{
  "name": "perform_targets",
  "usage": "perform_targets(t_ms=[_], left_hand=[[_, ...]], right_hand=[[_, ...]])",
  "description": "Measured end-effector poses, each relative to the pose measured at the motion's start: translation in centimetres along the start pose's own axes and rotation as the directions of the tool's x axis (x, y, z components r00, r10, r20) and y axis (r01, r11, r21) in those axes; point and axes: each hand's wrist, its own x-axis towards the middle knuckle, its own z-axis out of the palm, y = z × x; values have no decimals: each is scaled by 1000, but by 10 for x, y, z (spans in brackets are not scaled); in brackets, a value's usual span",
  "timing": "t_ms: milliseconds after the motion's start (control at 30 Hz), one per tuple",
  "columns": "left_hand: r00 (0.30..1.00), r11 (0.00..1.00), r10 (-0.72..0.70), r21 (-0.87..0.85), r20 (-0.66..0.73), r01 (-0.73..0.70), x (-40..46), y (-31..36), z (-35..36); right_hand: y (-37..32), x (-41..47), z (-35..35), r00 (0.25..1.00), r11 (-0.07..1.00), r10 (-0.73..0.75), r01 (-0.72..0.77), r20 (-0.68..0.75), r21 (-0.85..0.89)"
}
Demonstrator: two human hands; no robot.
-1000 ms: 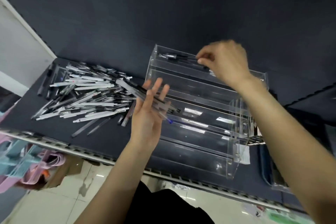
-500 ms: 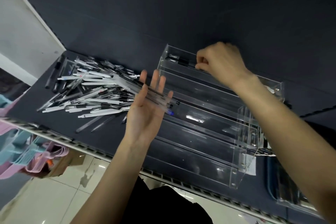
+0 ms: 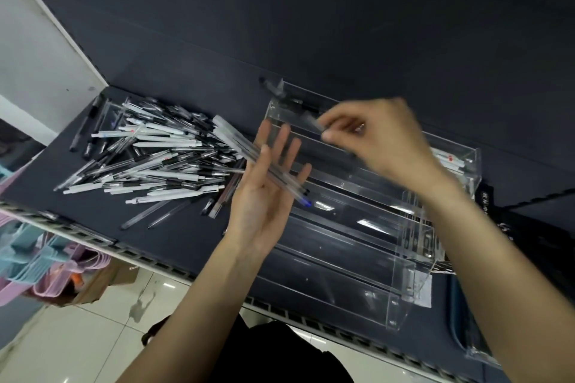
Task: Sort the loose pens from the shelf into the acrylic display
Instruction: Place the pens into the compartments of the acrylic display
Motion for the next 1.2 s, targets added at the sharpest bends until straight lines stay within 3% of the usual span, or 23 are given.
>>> perform_targets(t_ms=[67,233,300,700,767,833,900,1000,1200], left_hand=[[1000,999,-10,48,-26,11,0,1,-6],[992,968,40,251,-123,-7,-4,3,-17],[992,950,40,312,-122,0,-5,4,-18],[989,966,28,258,-146,11,-14,11,-16],[985,961,30,276,-170,18,-16,9,-13],[983,957,29,288,-184,26,-17,6,-10],[986,948,35,317,-164,18,-18,1,-7],[994,936,35,351,-100,2,-19,-8,2],[998,925,34,379,-52,-12,-23,-20,8]], right_hand=[[10,8,-16,996,985,6,-22,-92,-169],[27,27,-16,998,892,28,0,56,-452],[26,33,-11,996,889,23,20,89,-458],[28,56,0,984,887,52,34,173,-460],[24,45,-5,999,916,-17,28,30,-401],[10,21,-7,991,976,-82,57,-109,-211],[-9,-8,0,995,996,-87,86,-47,-36],[-23,-41,24,989,999,-48,46,139,20],[-2,-51,26,993,962,84,-104,86,252]])
